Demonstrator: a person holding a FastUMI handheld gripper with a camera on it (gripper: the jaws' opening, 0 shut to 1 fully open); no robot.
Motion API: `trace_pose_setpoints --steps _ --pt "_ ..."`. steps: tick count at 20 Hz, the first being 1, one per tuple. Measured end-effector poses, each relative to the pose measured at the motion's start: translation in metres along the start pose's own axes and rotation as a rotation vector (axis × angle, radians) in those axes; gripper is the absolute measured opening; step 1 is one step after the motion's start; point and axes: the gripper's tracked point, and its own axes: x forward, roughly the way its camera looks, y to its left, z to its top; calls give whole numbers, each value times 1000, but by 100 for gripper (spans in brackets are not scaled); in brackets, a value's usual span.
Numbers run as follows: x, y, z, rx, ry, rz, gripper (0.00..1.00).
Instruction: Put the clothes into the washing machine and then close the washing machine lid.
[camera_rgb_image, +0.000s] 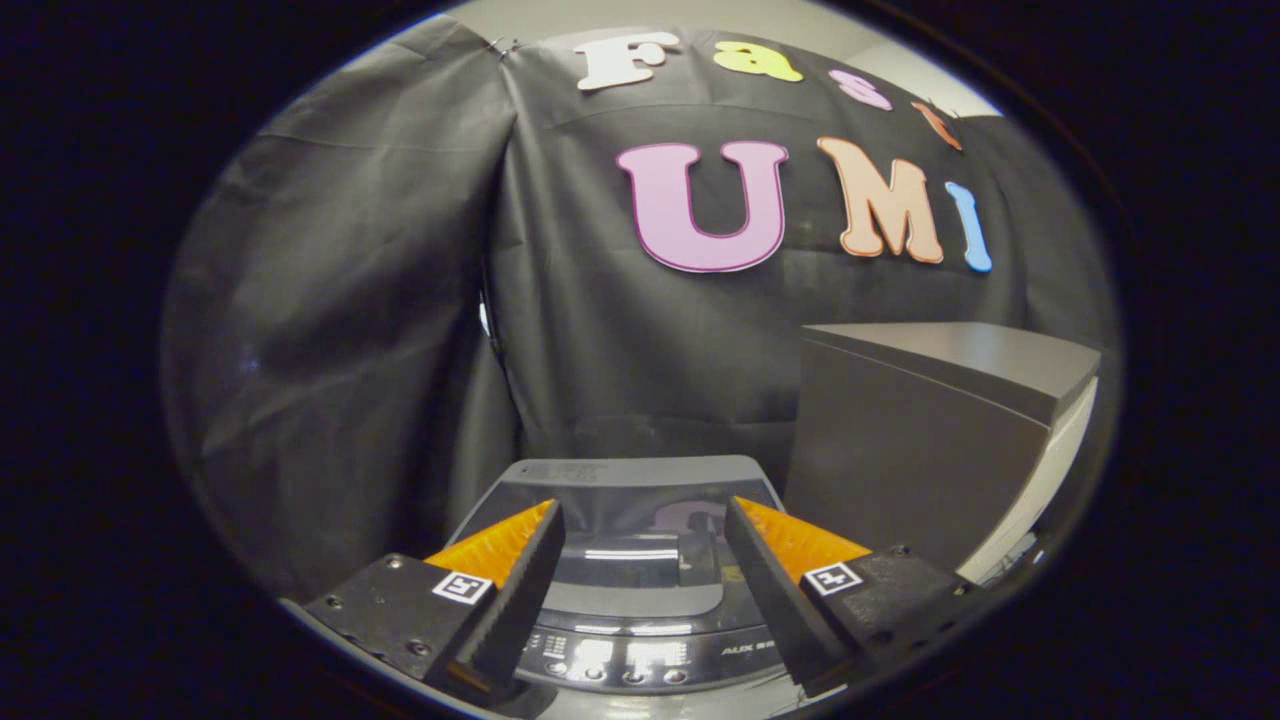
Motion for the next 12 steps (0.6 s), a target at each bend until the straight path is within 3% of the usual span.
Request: trace_pose_setpoints --steps 6,12 --pt "-37 13 16 -15 -22 80 98" --pt "-97 -4 55 -74 -147 107 98"
